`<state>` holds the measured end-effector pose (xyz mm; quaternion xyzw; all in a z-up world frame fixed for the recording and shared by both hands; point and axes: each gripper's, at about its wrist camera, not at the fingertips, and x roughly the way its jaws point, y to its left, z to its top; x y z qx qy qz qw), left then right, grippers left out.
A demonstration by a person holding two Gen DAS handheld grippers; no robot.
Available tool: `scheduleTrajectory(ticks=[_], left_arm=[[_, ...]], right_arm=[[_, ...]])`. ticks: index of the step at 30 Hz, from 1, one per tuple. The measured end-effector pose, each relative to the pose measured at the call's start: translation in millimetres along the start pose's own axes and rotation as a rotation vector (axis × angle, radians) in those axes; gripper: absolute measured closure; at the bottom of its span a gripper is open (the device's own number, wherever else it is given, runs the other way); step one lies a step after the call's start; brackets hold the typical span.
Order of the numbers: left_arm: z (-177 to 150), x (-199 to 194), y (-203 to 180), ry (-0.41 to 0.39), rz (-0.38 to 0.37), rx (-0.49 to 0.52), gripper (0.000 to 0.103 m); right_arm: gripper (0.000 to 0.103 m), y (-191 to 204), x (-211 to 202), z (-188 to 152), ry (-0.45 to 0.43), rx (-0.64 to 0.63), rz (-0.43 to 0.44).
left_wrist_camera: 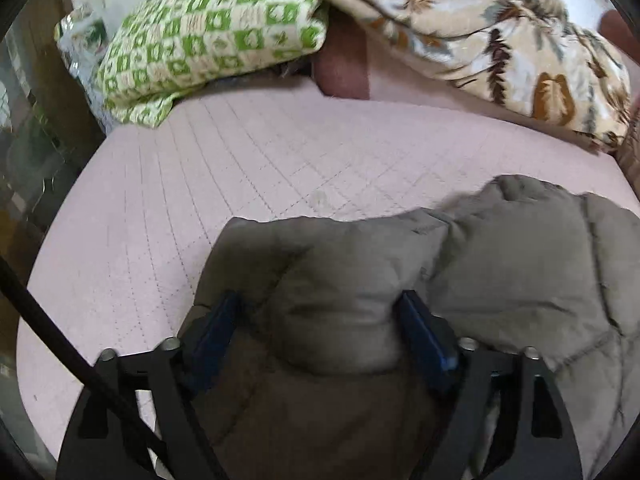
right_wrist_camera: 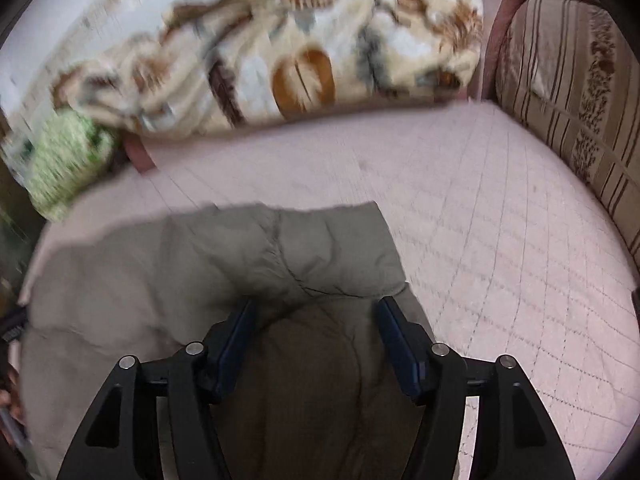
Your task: Fold large clothes
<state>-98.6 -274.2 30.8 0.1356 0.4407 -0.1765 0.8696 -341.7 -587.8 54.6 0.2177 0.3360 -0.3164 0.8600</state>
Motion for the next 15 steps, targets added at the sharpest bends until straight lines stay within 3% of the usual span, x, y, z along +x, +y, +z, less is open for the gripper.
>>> scheduleTrajectory(ticks=[3, 6, 8, 10, 15], left_arm=[[1, 13, 3, 0.036, -0.021, -0.02, 0.012], [-1, -3, 3, -0.008, 0.007, -0.015, 0.015], [-6, -24, 1, -0.055, 0.013, -0.009, 0.016], [-17, -58, -2, -0.13, -0.035, -0.014, 0.016], [-50, -115, -28, -0.227, -0.106, 0.034, 0.016]], right_arm=[[0.028, -9, 18, -1, 0.053, 0.031, 0.009], [0.028, -14, 15, 1, 0.045, 0.051, 0.008], [0.027, -14, -5, 1, -0.018, 0.061, 0.012], [0.027, -5, -29, 0, -0.074, 0.043, 0.044], [0.027, 43, -84, -27, -0.157, -0.107, 0.132]])
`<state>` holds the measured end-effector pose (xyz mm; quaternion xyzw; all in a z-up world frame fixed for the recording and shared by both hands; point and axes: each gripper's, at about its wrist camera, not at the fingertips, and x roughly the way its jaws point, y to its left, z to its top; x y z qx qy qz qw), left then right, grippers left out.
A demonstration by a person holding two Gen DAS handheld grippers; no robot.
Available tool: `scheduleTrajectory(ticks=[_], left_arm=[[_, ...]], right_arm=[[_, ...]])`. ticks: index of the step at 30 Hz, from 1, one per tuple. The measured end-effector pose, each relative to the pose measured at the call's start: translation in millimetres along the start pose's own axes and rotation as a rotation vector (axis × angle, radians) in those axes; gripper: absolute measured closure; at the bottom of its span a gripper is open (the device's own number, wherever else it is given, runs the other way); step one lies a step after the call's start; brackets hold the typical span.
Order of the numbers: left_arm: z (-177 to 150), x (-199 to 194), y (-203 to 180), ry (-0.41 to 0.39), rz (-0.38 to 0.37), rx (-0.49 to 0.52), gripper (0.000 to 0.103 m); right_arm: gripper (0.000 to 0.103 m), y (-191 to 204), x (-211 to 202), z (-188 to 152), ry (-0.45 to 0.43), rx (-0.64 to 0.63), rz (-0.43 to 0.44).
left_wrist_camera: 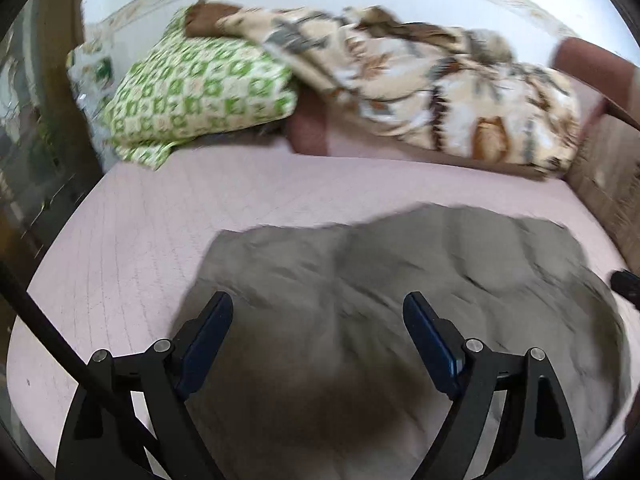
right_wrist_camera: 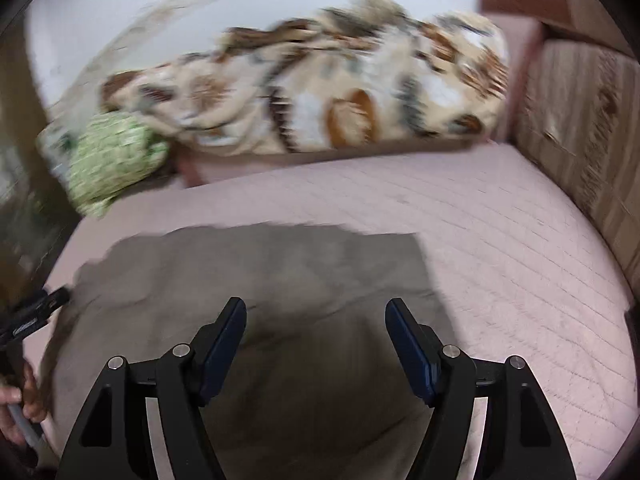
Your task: Fold large clothes
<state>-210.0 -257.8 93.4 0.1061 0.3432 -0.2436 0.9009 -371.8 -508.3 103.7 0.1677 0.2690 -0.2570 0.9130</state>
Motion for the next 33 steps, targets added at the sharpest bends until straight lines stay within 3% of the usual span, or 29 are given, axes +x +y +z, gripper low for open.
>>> scheduleTrajectory(ticks=[3, 6, 13, 21, 26, 29, 33], left_arm=[[-17, -19, -20, -0.022, -0.026, 0.027, 0.016], [-35, -15, -36, -0.006, -0.018, 0.062, 0.016], [-51, 23, -33, 0.069, -0.044, 0.012, 0.015], [-59, 22, -39, 0.022, 0.002, 0.034, 0.015], [-83, -24, -37, -0.081, 0.079, 0.04, 0.015], [-102, -50, -32, -0.107, 0.098, 0.036, 0.015], [-120, -68, -23, -0.112, 0.097, 0.009, 0.015]], right_arm=[[0.027, 30, -12, -19, 0.003, -0.047, 0.053], [0.027, 55, -11, -38, 0.028, -0.112, 0.036], [0.023, 62, 31, -59, 0.113, -0.168, -0.025], [0.017, 65, 50, -62, 0.141, -0.193, -0.061], [0.017, 57, 7, -66, 0.042, -0.099, 0.015], [0.017, 57, -26, -77, -0.015, -0.104, 0.001], [0.017, 50, -44, -106, 0.002, -0.09, -0.003]])
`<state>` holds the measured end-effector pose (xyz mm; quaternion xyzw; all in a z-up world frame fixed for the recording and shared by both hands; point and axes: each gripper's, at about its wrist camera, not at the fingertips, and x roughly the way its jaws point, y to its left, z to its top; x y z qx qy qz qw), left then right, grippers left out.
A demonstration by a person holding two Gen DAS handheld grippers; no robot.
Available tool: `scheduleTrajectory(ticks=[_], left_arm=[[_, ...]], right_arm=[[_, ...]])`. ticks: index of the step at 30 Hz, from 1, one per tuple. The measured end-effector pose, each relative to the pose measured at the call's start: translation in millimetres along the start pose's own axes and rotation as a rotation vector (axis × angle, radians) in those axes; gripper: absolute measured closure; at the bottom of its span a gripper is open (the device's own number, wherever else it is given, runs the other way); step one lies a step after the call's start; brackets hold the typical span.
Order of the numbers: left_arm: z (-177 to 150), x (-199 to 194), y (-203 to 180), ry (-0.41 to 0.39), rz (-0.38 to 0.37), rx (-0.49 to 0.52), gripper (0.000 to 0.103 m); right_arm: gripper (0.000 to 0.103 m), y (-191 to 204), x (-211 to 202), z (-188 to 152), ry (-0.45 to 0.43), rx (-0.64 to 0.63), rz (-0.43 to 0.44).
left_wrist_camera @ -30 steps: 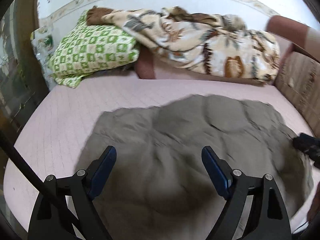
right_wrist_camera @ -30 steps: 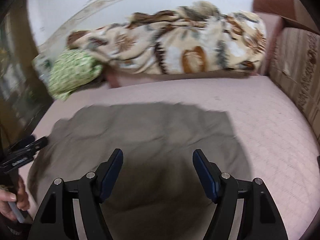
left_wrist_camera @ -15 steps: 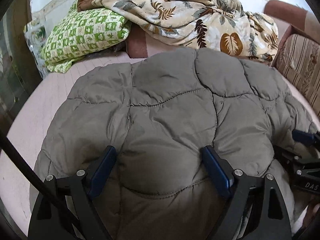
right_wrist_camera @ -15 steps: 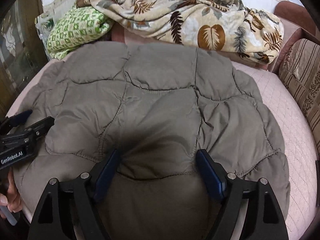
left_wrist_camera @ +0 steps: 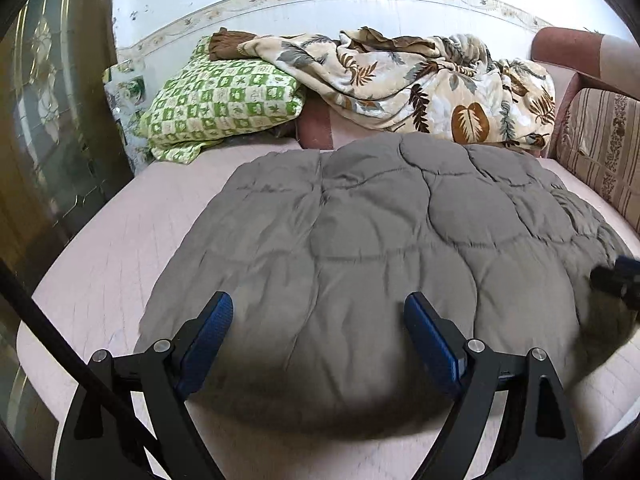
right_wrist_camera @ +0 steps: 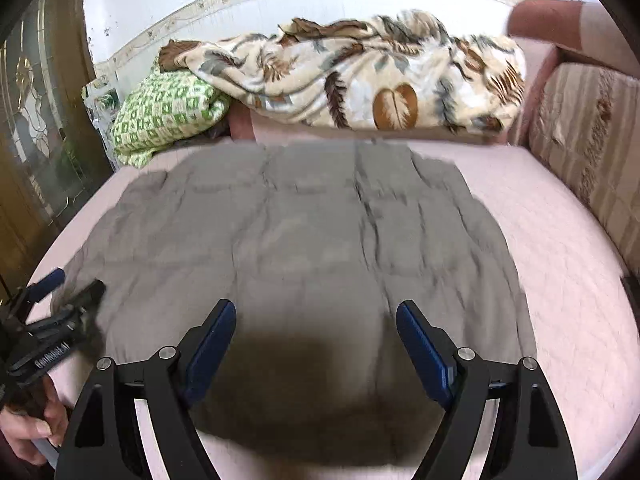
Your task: Fold large clothes
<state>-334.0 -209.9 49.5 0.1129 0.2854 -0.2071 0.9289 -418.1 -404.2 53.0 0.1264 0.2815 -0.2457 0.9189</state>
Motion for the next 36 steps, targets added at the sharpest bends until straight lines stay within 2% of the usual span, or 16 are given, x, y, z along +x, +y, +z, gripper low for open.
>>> scheduleTrajectory(ticks=[3, 7, 15, 36], left_arm=[[-4, 1, 2, 0.017, -0.012, -0.008, 0.015], [-9, 14, 4, 0.068, -0.039, -0.028, 0.015], [-11, 25, 5, 0.108, -0.071, -0.041, 0.015], [-12, 26, 5, 0.107, -0.065, -0.031, 0.015]], right_arm=[[0.017, 1, -3, -17, 0.019, -0.004, -0.012], [0.017, 6, 3, -21, 0.035, -0.028, -0.033], [0.01, 7, 24, -29, 0.103, -0.055, -0.055], [0.007, 8, 26, -36, 0.102, -0.068, -0.039]])
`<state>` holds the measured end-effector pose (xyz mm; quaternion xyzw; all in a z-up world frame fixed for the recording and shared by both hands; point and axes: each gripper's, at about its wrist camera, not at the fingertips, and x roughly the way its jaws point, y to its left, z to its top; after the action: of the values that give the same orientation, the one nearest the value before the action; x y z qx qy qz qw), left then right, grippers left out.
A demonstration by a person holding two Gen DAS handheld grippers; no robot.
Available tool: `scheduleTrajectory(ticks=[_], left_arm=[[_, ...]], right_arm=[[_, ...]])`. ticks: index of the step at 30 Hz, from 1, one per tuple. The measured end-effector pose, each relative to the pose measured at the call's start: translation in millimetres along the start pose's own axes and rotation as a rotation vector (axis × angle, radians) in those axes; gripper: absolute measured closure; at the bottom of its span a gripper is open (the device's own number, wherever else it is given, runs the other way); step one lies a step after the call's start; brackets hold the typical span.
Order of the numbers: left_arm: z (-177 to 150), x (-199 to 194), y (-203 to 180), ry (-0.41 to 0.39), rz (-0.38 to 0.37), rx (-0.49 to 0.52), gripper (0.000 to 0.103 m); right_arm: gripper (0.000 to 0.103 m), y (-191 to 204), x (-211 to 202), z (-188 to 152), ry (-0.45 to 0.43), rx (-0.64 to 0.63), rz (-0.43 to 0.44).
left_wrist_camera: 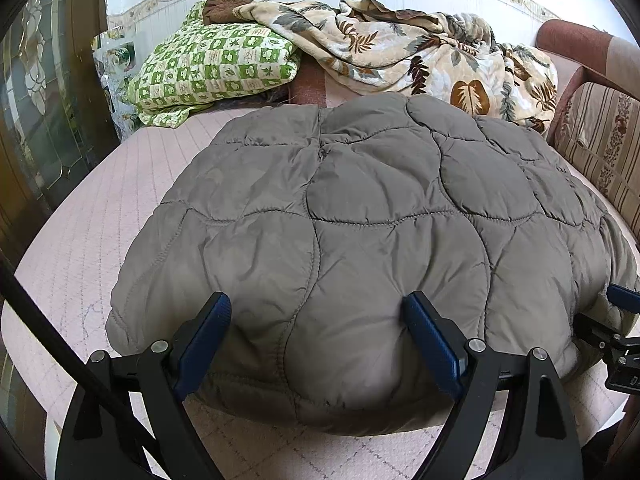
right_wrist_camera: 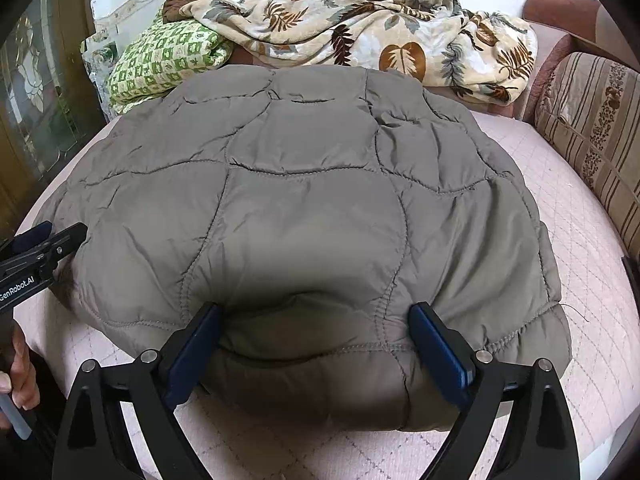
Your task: Fold large clothes
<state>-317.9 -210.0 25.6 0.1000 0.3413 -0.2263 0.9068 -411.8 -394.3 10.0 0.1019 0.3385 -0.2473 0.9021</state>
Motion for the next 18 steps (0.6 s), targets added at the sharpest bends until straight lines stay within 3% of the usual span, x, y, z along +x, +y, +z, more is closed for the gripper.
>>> scheduleTrajectory(ticks=[13, 18], left_arm=[[-2, -6, 2, -0.013, 0.019, 0.011, 0.015], [3, -22, 26, -0.066, 0.042, -0.063, 0.015]], right_arm=[[0.007, 8, -14, -9, -0.024, -0.009, -0.016], [0.007, -2, -38, -7, -0.114, 0.005, -0.066]])
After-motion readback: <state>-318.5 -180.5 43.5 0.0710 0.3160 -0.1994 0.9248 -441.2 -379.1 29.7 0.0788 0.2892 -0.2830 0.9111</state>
